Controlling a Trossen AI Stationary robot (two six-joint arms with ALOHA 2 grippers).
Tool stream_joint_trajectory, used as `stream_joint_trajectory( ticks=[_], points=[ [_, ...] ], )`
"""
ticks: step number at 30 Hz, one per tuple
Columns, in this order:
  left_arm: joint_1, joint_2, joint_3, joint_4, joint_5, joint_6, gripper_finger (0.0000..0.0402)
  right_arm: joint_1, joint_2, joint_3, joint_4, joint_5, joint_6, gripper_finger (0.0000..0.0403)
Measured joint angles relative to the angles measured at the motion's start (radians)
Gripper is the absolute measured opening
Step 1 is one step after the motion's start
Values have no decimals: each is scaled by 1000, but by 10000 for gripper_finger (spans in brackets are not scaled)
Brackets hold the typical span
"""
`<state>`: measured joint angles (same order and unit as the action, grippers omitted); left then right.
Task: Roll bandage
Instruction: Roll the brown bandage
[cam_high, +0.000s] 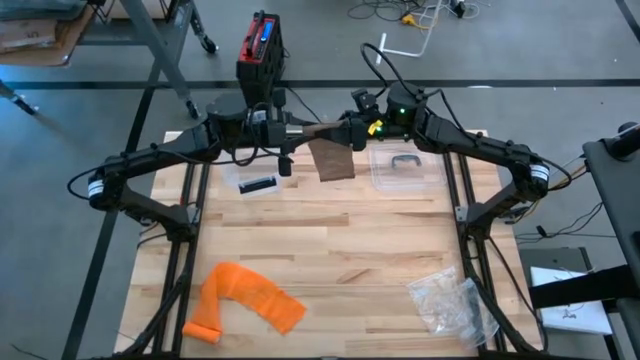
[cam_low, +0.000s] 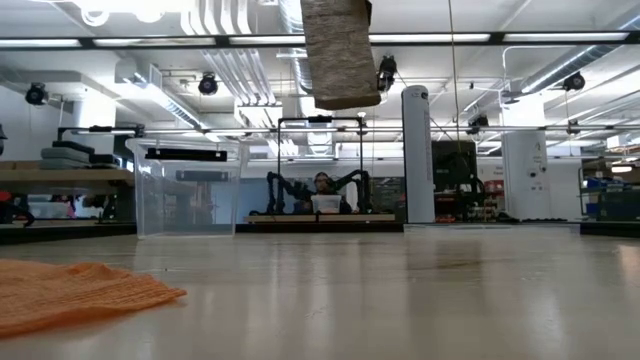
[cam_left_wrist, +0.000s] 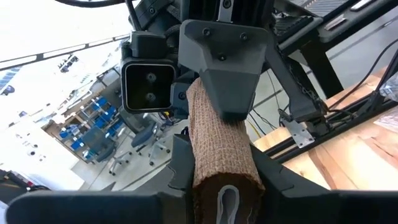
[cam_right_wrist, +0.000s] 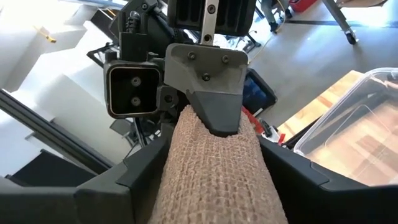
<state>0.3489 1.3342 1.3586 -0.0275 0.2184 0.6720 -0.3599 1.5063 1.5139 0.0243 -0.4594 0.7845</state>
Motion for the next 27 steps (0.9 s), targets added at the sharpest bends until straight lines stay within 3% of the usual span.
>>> stream_joint_trajectory(
  ticks=[6, 13, 19, 27],
  points=[
    [-1, 0, 0, 1, 0, -9, 105, 0, 0, 0, 11, 6, 5, 194],
    [-9, -5, 0, -1, -4, -93, 162, 0, 1, 0, 19, 1, -45, 160],
    [-22, -53, 3, -101, -7, -281, 226, -6, 0, 2, 93, -50, -123, 150],
    [-23, -121, 5, -119, 153, -589, 279, -7, 0, 2, 134, -116, -292, 150]
  ],
)
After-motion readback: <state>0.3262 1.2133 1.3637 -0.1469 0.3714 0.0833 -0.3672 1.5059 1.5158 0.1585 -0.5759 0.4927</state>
